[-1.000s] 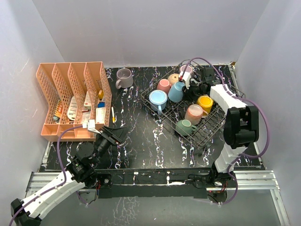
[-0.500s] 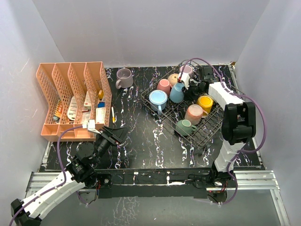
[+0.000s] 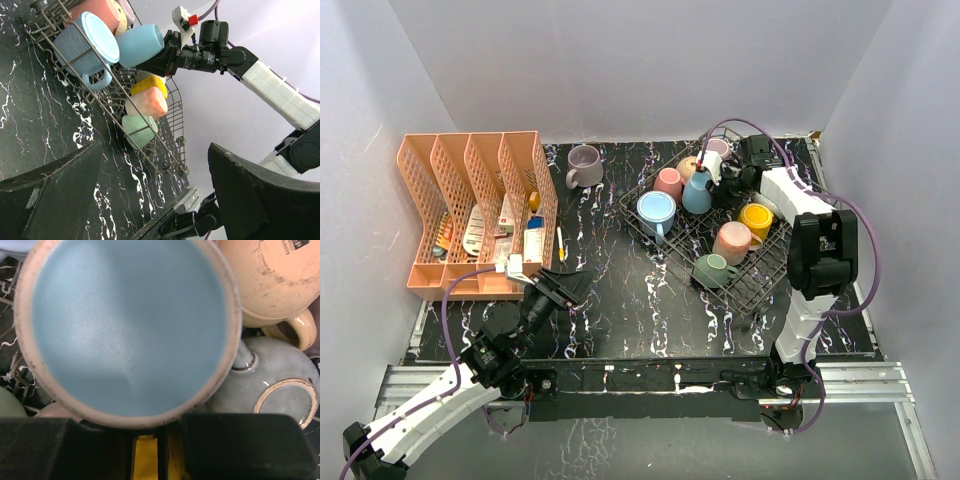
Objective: Load the cups into the dish rack
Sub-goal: Turn the cup upside down in the dish rack.
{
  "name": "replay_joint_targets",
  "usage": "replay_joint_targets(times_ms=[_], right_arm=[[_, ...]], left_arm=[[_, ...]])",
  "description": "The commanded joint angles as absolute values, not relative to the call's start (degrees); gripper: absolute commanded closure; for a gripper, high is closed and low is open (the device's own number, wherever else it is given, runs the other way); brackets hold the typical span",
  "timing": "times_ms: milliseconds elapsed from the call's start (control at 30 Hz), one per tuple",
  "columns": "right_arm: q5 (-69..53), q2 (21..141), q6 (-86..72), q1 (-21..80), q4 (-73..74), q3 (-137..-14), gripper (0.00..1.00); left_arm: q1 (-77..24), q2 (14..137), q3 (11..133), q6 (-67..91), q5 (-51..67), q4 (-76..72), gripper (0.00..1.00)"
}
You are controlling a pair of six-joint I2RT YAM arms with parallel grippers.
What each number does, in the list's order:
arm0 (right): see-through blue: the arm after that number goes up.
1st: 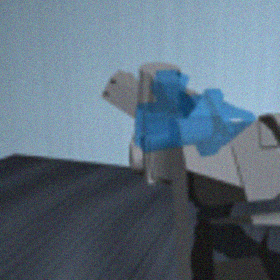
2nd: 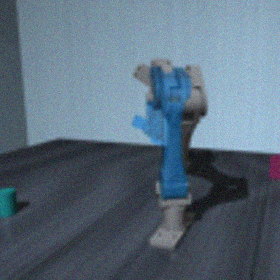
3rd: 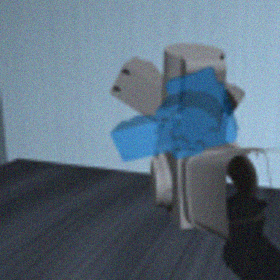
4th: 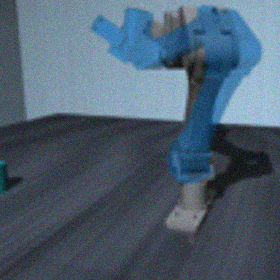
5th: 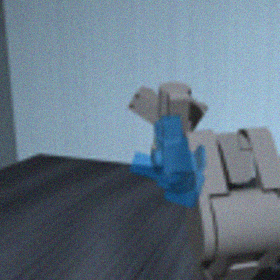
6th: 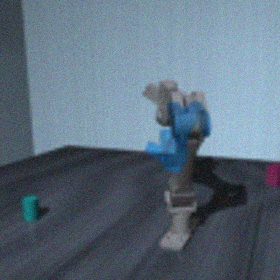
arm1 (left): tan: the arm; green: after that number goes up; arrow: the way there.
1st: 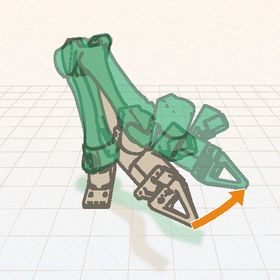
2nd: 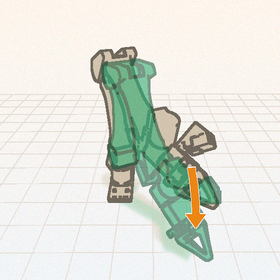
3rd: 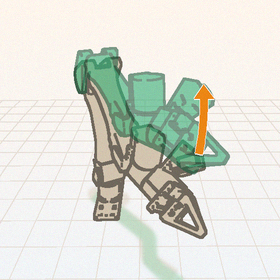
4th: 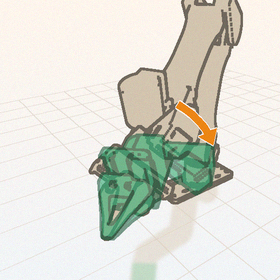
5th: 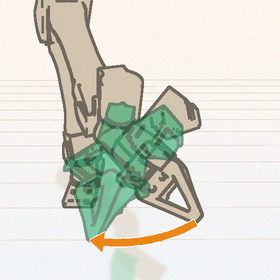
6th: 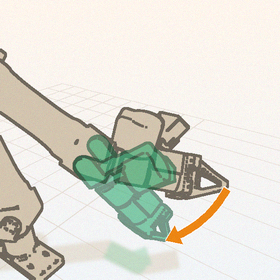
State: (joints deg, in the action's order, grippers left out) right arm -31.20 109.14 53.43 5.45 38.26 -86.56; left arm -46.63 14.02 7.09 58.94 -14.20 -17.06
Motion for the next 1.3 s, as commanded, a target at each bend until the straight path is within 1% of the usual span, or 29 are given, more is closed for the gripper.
replay_joint_targets(times_ms=[0,300,733,800,900,967,1033,1267], right_arm=[[-32.4,109.1,55.9,5.2,37.1,-91.0,0.92],[-31.2,111.1,57.1,5.2,38.0,-91.9,0.9],[-28.8,115.4,56.8,5.8,38.9,-94.2,0.83],[-28.3,115.7,56.7,5.9,38.9,-94.2,0.79],[-27.1,116.1,56.1,6.0,38.5,-94.3,0.72],[-26.2,116.1,55.7,6.0,38.1,-94.3,0.65],[-25.3,116.1,55.3,6.0,37.9,-94.3,0.62],[-25.3,112.9,53.0,6.0,37.8,-94.3,0.59]], left_arm=[[-46.6,13.3,9.5,58.1,-14.6,-17.2,0.16],[-46.6,13.9,9.8,57.8,-14.9,-17.3,0.16],[-46.6,15.2,10.5,57.4,-15.1,-17.6,0.15],[-46.6,15.2,10.7,57.4,-15.1,-17.6,0.15],[-46.7,15.3,10.7,57.3,-15.1,-17.4,0.15],[-46.6,15.2,10.7,57.3,-15.1,-17.2,0.15],[-46.7,15.0,10.8,57.3,-15.1,-17.1,0.15],[-46.6,14.1,11.3,57.1,-15.4,-15.5,0.15]])
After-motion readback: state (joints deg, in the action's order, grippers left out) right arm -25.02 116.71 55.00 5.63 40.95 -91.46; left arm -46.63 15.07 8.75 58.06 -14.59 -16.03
